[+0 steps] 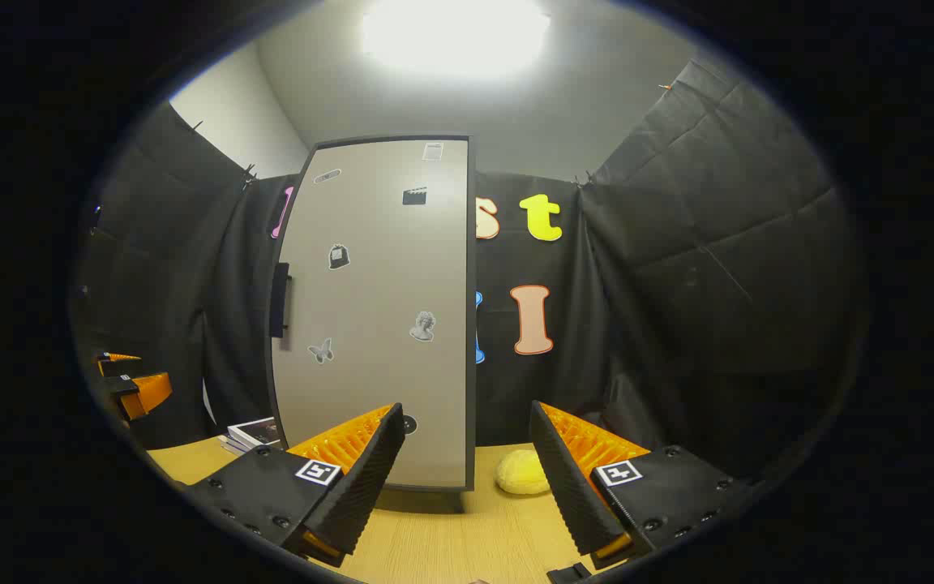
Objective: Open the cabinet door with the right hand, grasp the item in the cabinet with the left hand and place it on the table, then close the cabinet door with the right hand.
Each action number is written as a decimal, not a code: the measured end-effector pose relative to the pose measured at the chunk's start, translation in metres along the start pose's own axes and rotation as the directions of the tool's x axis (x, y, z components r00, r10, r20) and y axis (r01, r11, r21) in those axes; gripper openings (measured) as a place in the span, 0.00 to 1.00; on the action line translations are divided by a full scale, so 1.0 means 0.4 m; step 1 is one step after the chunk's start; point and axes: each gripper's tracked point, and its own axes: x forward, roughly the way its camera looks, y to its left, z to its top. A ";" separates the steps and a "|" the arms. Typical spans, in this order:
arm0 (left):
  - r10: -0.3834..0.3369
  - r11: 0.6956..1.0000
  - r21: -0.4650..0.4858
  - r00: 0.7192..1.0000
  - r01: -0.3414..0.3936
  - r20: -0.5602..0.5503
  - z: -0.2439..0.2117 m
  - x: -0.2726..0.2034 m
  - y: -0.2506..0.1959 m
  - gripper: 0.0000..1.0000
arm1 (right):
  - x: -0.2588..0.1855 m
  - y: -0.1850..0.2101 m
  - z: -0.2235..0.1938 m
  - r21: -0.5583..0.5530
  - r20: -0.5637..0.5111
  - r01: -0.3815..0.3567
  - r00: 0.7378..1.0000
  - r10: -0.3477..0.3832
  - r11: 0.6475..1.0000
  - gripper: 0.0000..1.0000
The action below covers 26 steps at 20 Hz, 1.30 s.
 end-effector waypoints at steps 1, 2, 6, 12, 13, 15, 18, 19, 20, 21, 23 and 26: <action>0.000 1.000 0.001 1.000 0.000 0.004 0.004 -0.001 0.002 0.87 | -0.001 0.002 0.002 0.000 0.002 0.001 1.000 -0.001 1.000 0.98; -0.001 1.000 0.003 1.000 0.001 0.013 0.016 -0.003 0.003 0.87 | -0.003 0.005 0.003 -0.001 0.003 0.001 1.000 -0.001 1.000 0.98; -0.003 1.000 0.014 1.000 0.003 0.022 0.019 -0.018 0.009 0.87 | -0.012 0.004 0.007 0.005 0.004 0.005 1.000 -0.005 1.000 0.98; 0.014 1.000 0.015 0.999 -0.014 0.036 0.029 -0.035 0.026 0.87 | -0.014 0.019 -0.005 0.020 -0.017 -0.010 1.000 0.011 1.000 0.98; 0.016 1.000 0.013 0.999 -0.017 0.035 0.027 -0.038 0.030 0.87 | -0.012 0.022 -0.003 0.020 -0.020 -0.013 1.000 0.013 1.000 0.97; 0.023 1.000 0.015 0.999 -0.023 0.034 0.021 -0.043 0.045 0.87 | -0.009 0.035 0.000 0.025 -0.023 -0.023 0.999 0.024 0.999 0.98; 0.035 0.999 0.024 0.999 -0.036 0.030 0.019 -0.049 0.070 0.87 | 0.014 0.073 0.014 0.044 -0.030 -0.053 0.998 0.054 0.998 0.98; 0.039 0.999 0.029 0.999 -0.040 0.031 0.016 -0.052 0.081 0.87 | 0.025 0.091 0.022 0.048 -0.034 -0.066 0.997 0.068 0.997 0.96; 0.046 0.998 0.035 0.998 -0.047 0.032 0.014 -0.055 0.096 0.92 | 0.037 0.112 0.030 0.050 -0.037 -0.082 0.996 0.084 0.995 0.95; 0.053 0.998 0.038 0.998 -0.054 0.033 0.010 -0.058 0.111 0.90 | 0.050 0.136 0.042 0.051 -0.037 -0.098 0.994 0.100 0.994 0.97; 0.066 0.997 0.041 0.997 -0.068 0.030 0.003 -0.064 0.145 0.87 | 0.077 0.181 0.073 0.055 -0.030 -0.129 0.991 0.131 0.990 0.96; 0.095 0.994 0.047 0.995 -0.096 0.016 -0.018 -0.066 0.209 0.89 | 0.120 0.259 0.122 0.062 -0.015 -0.178 0.984 0.179 0.982 0.97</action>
